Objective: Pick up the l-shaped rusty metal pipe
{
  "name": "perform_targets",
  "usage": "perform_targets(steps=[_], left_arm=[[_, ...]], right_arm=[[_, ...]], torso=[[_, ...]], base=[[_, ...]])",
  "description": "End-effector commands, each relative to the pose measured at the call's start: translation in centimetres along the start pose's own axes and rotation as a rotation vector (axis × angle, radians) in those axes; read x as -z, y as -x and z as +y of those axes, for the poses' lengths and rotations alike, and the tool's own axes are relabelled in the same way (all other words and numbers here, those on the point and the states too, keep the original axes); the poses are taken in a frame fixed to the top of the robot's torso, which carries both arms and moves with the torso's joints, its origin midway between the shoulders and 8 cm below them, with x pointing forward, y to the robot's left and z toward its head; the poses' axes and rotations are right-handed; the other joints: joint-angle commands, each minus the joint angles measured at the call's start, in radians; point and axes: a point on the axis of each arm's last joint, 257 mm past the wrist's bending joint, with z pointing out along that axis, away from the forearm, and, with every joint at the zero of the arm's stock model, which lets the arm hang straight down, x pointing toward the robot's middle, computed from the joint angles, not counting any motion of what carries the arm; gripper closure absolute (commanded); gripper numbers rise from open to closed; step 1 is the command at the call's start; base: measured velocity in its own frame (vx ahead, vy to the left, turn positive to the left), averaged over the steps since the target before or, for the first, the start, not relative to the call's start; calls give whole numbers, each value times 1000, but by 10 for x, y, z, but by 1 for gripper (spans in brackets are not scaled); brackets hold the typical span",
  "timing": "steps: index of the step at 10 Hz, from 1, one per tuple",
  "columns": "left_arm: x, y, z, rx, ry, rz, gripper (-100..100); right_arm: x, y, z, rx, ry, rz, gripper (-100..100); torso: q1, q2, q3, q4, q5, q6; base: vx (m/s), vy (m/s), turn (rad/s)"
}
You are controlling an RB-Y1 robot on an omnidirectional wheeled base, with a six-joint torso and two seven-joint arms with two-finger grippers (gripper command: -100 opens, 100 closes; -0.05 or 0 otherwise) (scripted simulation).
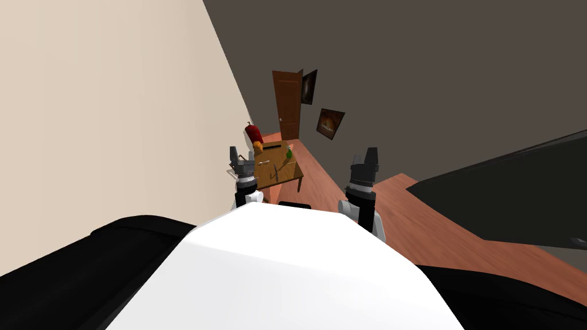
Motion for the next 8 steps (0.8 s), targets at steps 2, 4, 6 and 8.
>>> perform_targets(steps=[2,4,6,8], left_arm=[[1,-4,11,12,23,45,-100],[3,-6,26,37,57,77,-100],[5,-6,47,77,102,94,-100],[8,-4,72,129,157,96,-100]], right_arm=[[0,0,0,0,0,0,0],[0,0,0,0,0,0,0],[0,0,0,0,0,0,0],[0,0,0,0,0,0,0]], torso=[[0,0,0,0,0,0],[0,-1,0,0,0,0],[0,-2,-1,0,0,0],[-1,-2,-1,-1,0,0]], base=[[4,-2,6],[15,-5,20],[27,-7,22],[31,-14,33]])
